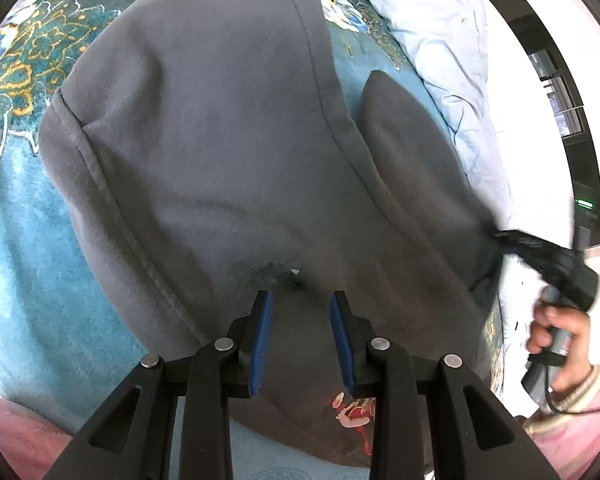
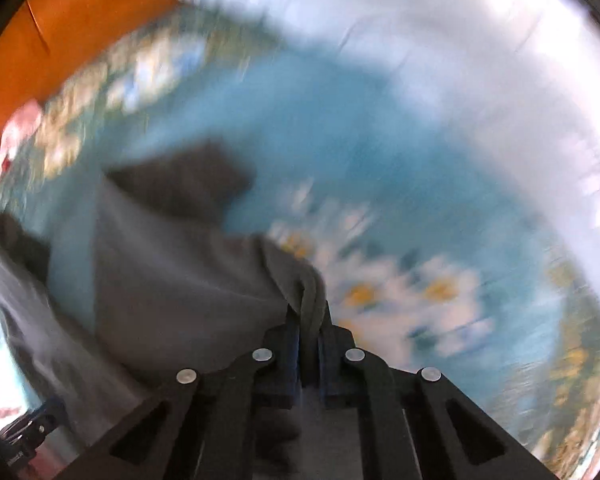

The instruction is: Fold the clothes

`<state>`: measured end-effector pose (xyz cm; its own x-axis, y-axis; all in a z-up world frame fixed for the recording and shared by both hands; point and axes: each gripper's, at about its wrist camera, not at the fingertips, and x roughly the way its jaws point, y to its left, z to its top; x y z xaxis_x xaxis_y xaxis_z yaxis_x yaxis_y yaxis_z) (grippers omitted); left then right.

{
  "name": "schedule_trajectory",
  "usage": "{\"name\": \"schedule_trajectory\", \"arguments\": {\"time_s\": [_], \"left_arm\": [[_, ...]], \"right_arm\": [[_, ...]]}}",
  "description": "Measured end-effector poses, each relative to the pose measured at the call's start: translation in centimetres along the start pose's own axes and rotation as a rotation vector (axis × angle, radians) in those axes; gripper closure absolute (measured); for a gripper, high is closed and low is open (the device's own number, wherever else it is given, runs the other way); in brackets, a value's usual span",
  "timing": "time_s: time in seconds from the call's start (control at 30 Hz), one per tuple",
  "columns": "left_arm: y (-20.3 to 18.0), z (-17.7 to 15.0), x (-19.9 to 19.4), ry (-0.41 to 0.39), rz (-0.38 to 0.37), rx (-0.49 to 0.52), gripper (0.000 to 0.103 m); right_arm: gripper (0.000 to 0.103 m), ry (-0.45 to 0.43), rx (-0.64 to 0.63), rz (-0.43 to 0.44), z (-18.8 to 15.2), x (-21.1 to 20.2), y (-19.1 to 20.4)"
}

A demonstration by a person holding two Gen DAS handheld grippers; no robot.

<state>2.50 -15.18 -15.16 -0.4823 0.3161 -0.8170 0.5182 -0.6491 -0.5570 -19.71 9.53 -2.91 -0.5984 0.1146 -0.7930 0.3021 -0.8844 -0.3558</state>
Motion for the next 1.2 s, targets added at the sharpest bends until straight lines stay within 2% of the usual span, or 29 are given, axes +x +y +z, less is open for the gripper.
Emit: {"name": "schedule_trajectory", "arguments": {"time_s": [0.1,0.2,0.3,0.43,0.5,0.53,0.57,0.63,0.67,0.8,0.87,0.93,1.07,1.13,1.17,1.2], "left_arm": [[-0.5,0.0,0.4,0.006,0.005,0.014,0.072],[-0.8,0.0,0.5,0.011,0.012,0.028,0.072],[-0.7,0.1,0.5,0.013,0.008,0.021,0.072],[-0.4,0.4,0.7,0.024,0.000,0.000,0.072],[-0.3,0.5,0.9,0.033,-0.009,-0.005,0.072],[-0.3,0.6,1.0,0.035,-0.013,-0.008,0.072],[-0.4,0.7,1.1,0.037,-0.019,-0.009,0.072],[-0.5,0.8,1.3,0.041,-0.030,-0.007,0.072],[-0.6,0.9,1.4,0.044,-0.035,-0.003,0.072],[-1.0,1.4,1.3,0.019,-0.037,0.013,0.072],[-1.2,1.7,1.0,-0.002,-0.033,0.018,0.072],[-1.3,2.0,0.8,-0.021,-0.032,0.022,0.072],[-1.2,2.4,0.8,-0.029,-0.040,0.007,0.072],[-1.2,2.6,0.9,-0.028,-0.043,0.000,0.072],[-1.2,2.6,0.9,-0.028,-0.045,0.000,0.072],[-1.3,2.7,1.0,-0.029,-0.046,0.001,0.072]], "right_arm": [[0.097,-0.112,0.002,-0.092,-0.6,-3.1,-1.0],[0.097,-0.109,-0.118,0.039,-3.6,-4.4,1.8],[0.096,0.024,-0.216,0.243,-7.6,-4.0,5.6],[0.090,0.199,-0.200,0.429,-10.7,-3.2,6.8],[0.084,0.232,-0.156,0.490,-10.4,-3.6,5.7],[0.074,0.248,-0.134,0.520,-10.3,-3.8,5.2],[0.058,0.261,-0.112,0.553,-10.0,-4.0,4.7],[0.045,0.228,-0.081,0.640,-8.3,-5.3,4.1],[0.044,0.203,-0.072,0.672,-7.2,-6.0,4.0],[0.043,0.129,-0.043,0.632,-1.0,-5.1,5.1],[0.043,0.124,-0.034,0.651,2.9,-3.3,7.4],[0.043,0.150,-0.045,0.632,6.2,-1.4,10.7],[0.043,0.212,-0.083,0.513,9.2,3.5,15.5],[0.043,0.255,-0.093,0.463,9.5,5.5,16.9],[0.049,0.277,-0.097,0.440,9.7,6.5,17.5],[0.058,0.301,-0.102,0.426,10.0,7.5,17.8]]}}
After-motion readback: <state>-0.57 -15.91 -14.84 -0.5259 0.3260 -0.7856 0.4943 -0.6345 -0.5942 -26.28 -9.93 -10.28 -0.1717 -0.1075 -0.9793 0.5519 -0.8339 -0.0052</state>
